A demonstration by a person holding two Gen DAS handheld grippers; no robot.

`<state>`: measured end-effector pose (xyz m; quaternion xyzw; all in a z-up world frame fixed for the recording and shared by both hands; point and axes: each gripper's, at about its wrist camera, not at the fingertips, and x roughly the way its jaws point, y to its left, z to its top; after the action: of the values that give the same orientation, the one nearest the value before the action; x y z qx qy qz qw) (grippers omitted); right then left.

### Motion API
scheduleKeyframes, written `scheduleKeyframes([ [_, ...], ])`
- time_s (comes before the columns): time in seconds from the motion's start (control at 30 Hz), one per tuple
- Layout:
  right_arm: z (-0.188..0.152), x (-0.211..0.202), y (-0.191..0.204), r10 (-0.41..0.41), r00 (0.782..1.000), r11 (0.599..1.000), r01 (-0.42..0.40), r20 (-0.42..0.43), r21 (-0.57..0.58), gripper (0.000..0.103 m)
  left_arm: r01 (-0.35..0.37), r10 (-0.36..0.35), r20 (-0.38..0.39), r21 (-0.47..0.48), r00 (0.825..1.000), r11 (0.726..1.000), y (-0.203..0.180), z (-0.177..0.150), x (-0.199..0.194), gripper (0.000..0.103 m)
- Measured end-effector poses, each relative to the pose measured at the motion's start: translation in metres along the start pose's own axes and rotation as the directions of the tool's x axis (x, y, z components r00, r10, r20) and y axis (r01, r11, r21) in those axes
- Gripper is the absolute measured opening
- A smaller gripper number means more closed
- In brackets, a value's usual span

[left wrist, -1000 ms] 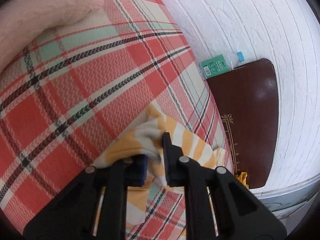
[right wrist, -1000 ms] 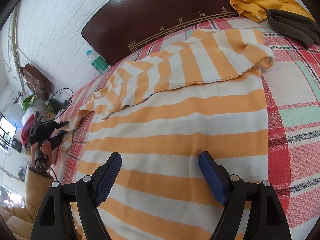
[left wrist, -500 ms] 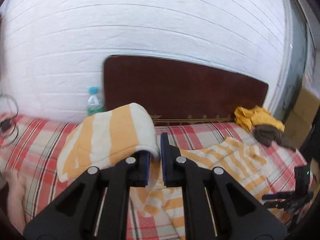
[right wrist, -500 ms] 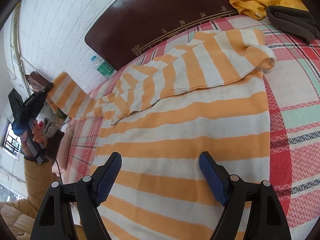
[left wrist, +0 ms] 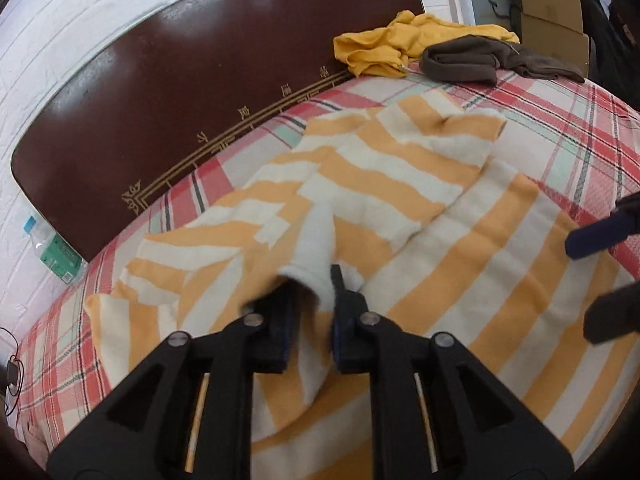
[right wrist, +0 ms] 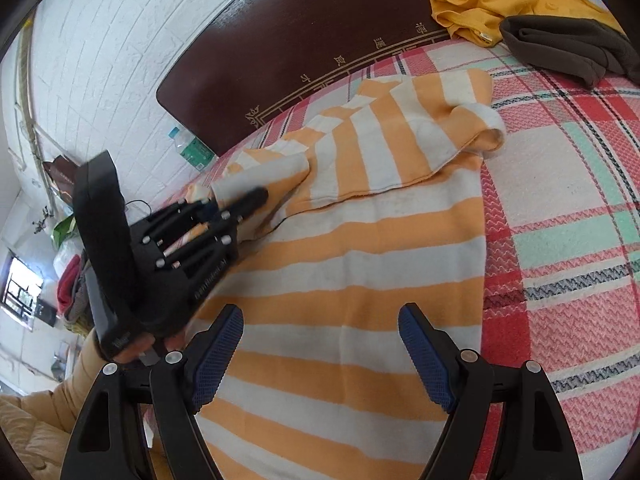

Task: Fold clothes
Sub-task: 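Fold the sweater side over with the left tool while the right tool holds the body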

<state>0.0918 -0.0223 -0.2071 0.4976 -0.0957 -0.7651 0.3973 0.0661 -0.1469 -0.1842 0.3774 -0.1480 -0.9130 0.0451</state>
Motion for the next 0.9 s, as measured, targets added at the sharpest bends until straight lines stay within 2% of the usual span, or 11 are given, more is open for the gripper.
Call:
scheduleKeyframes([
  [0.03, 0.002, 0.0, 0.001, 0.002, 1.0, 1.0, -0.002, 0.003, -0.004, 0.082, -0.002, 0.002, -0.002, -0.009, 1.0, 1.0, 0.004, -0.004, -0.003, 0.03],
  [0.1, 0.007, 0.001, 0.005, 0.007, 1.0, 1.0, -0.006, 0.008, -0.024, 0.082, -0.013, 0.013, 0.007, -0.013, 1.0, 1.0, 0.013, -0.013, -0.014, 0.052],
  [0.2, 0.015, 0.008, 0.02, 0.012, 1.0, 0.997, -0.012, 0.01, -0.079, 0.082, -0.028, 0.028, 0.042, -0.002, 0.999, 1.0, 0.025, -0.029, -0.037, 0.065],
  [0.33, 0.027, 0.025, 0.044, 0.019, 1.0, 0.987, -0.018, 0.005, -0.16, 0.082, -0.066, 0.066, 0.037, 0.017, 0.997, 0.998, 0.033, -0.042, -0.042, 0.068],
  [0.43, 0.036, 0.038, 0.062, 0.022, 1.0, 0.976, -0.022, 0.0, -0.219, 0.082, -0.062, 0.063, 0.02, -0.047, 0.998, 0.997, 0.042, -0.043, -0.036, 0.068],
  [0.53, 0.042, 0.046, 0.076, 0.004, 1.0, 0.964, -0.005, -0.002, -0.265, 0.082, 0.029, -0.027, 0.014, -0.179, 1.0, 0.983, 0.06, -0.048, -0.04, 0.068],
  [0.63, 0.041, 0.053, 0.088, -0.038, 0.999, 0.94, 0.034, -0.006, -0.339, 0.082, 0.136, -0.138, 0.014, -0.323, 0.99, 0.937, 0.086, -0.063, -0.045, 0.068],
  [0.7, 0.038, 0.059, 0.1, -0.071, 0.997, 0.912, 0.062, -0.007, -0.406, 0.082, 0.159, -0.168, 0.015, -0.407, 0.986, 0.899, 0.108, -0.076, -0.049, 0.068],
  [0.77, 0.034, 0.067, 0.115, -0.108, 0.994, 0.874, 0.094, -0.002, -0.477, 0.082, 0.147, -0.162, 0.009, -0.467, 0.987, 0.872, 0.127, -0.087, -0.052, 0.068],
  [0.83, 0.029, 0.079, 0.132, -0.149, 0.989, 0.816, 0.13, 0.012, -0.563, 0.082, 0.107, -0.123, 0.004, -0.515, 0.992, 0.851, 0.145, -0.098, -0.055, 0.068],
  [0.9, 0.024, 0.092, 0.149, -0.188, 0.982, 0.738, 0.164, 0.034, -0.654, 0.082, 0.063, -0.079, -0.009, -0.526, 0.997, 0.848, 0.157, -0.102, -0.057, 0.068],
])
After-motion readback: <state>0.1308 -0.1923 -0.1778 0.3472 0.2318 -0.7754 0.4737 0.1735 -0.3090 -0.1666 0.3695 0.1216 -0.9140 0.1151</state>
